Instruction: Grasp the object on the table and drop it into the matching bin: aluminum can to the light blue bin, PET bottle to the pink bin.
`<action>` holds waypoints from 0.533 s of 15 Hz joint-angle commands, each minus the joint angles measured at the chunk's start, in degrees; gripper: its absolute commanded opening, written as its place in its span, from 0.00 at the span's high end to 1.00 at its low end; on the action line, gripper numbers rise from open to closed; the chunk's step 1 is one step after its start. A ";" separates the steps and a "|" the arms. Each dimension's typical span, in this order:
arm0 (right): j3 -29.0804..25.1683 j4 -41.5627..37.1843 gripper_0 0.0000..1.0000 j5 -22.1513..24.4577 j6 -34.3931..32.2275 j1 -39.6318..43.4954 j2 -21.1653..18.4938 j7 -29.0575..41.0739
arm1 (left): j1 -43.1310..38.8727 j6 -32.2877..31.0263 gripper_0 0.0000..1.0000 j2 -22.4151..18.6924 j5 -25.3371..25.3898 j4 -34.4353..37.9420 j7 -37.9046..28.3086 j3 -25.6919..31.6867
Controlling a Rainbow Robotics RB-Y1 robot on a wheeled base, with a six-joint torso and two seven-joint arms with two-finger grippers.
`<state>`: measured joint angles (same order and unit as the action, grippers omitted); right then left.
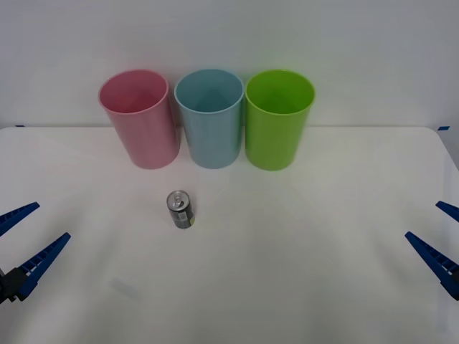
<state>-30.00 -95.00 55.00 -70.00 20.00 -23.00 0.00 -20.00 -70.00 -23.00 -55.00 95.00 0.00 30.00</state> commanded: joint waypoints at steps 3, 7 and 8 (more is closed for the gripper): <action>0.00 0.00 0.00 0.00 0.00 0.00 0.00 0.00 | 0.31 0.12 0.00 1.73 -0.02 0.18 0.35 -0.12; 0.00 0.00 0.00 0.00 0.00 0.00 0.00 0.00 | -0.39 0.56 0.00 1.03 0.24 1.33 0.70 -0.47; 0.00 0.00 0.00 0.00 0.00 0.00 0.00 0.00 | -0.74 0.56 0.00 0.68 0.24 1.33 1.05 -0.38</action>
<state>-30.00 -95.00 55.00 -70.00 20.00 -23.00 0.00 -20.47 -69.43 -22.04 -54.79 96.33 0.79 29.55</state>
